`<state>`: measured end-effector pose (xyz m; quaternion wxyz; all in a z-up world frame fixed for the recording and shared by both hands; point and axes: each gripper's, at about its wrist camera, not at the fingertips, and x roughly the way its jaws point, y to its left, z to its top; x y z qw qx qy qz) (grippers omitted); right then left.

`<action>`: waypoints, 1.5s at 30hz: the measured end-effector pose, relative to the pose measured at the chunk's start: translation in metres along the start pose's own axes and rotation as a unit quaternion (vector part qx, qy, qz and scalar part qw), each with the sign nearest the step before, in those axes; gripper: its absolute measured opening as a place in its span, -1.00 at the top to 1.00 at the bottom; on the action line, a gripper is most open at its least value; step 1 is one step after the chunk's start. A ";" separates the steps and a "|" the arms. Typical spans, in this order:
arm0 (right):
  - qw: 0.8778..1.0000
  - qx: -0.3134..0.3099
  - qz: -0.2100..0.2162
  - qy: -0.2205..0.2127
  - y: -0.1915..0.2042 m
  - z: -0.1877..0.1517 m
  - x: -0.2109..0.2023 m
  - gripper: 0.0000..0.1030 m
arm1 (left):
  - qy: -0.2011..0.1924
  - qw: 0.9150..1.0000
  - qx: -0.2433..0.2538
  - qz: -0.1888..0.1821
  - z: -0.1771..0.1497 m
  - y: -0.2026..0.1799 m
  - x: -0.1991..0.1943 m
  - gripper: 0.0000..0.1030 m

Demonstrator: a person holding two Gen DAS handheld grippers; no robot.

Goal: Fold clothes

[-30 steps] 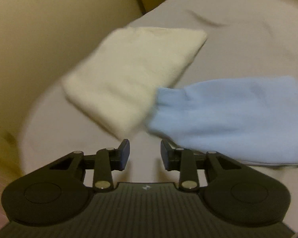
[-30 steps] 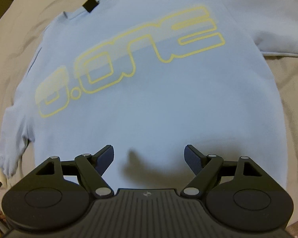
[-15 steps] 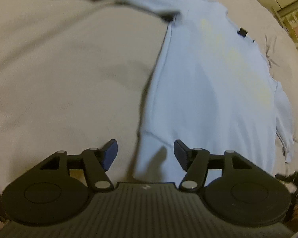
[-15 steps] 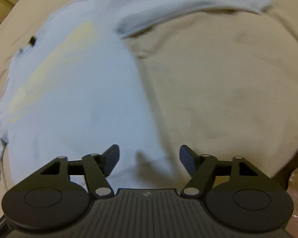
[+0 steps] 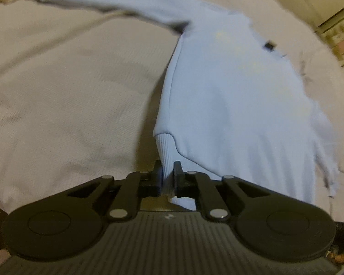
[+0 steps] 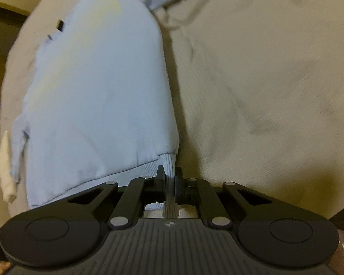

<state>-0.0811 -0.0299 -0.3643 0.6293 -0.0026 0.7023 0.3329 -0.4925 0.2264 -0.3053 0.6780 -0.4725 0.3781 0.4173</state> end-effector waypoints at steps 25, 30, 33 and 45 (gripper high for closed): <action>0.951 -0.270 -0.151 -0.008 0.043 -0.045 0.000 0.13 | 0.015 0.975 0.168 0.146 -0.052 -0.103 0.006 0.54; 0.970 -0.211 -0.120 -0.028 0.037 -0.046 -0.057 -0.20 | 0.007 0.977 0.156 0.144 -0.059 -0.119 -0.034 0.30; 0.972 -0.197 -0.103 -0.071 0.042 -0.045 -0.099 -0.51 | 0.003 0.979 0.149 0.142 -0.064 -0.128 -0.058 0.17; 0.971 -0.192 -0.087 -0.115 0.085 -0.075 -0.177 -0.75 | -0.061 0.969 0.199 0.136 -0.073 -0.189 -0.147 -0.33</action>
